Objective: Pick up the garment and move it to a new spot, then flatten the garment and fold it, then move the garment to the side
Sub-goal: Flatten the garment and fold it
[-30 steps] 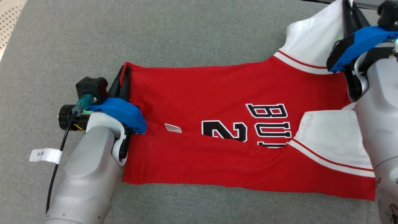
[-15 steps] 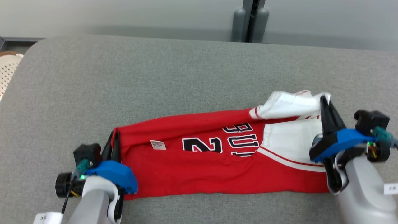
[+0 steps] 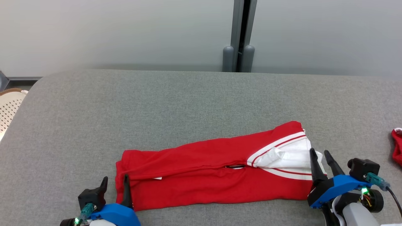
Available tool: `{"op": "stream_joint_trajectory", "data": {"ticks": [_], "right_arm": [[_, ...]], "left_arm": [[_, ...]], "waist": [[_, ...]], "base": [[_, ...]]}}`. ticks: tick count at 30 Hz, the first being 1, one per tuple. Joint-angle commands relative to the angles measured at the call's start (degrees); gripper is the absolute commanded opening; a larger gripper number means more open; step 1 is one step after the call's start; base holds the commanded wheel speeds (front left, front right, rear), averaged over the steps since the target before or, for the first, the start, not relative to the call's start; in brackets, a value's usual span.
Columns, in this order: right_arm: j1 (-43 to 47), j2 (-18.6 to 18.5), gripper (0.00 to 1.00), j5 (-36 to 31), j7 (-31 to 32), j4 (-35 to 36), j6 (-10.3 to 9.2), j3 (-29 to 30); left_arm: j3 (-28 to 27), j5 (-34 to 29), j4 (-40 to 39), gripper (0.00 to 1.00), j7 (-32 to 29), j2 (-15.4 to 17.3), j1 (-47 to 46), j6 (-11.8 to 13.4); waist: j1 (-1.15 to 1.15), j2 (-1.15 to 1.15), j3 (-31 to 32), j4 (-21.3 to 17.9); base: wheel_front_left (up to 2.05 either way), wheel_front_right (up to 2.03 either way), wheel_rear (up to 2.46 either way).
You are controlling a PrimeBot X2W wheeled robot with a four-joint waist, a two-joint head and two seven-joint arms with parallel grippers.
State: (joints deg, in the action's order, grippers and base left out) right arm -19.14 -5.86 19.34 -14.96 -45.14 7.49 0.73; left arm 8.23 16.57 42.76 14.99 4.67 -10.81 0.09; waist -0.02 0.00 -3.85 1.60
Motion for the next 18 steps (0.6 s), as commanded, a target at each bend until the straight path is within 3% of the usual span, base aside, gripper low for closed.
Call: {"op": "stream_joint_trajectory", "data": {"ticks": [1, 10, 18], "right_arm": [[0.9, 0.0, 1.00, -0.6, -0.3, 0.7, 0.00, 0.1], [-0.7, -0.3, 1.00, -4.9, -0.3, 3.8, 0.00, 1.0], [-4.6, -1.9, 1.00, -9.0, 1.4, -4.1, 0.00, 3.1]], "left_arm": [[-0.5, -0.5, -1.4, 1.00, 0.3, -0.2, 0.6, 0.5], [-1.9, -5.0, -9.8, 1.00, 0.3, -1.0, 5.2, -0.1], [-0.3, -5.8, -10.6, 1.00, 0.3, -1.7, 5.6, -1.3]], "waist": [[0.02, 0.00, 0.2, 0.1], [0.02, 0.00, 0.5, 1.4], [0.02, 0.00, -0.2, 4.5]], "base": [[0.00, 0.00, 0.00], [0.00, 0.00, 0.00], [0.00, 0.00, 0.00]]}}
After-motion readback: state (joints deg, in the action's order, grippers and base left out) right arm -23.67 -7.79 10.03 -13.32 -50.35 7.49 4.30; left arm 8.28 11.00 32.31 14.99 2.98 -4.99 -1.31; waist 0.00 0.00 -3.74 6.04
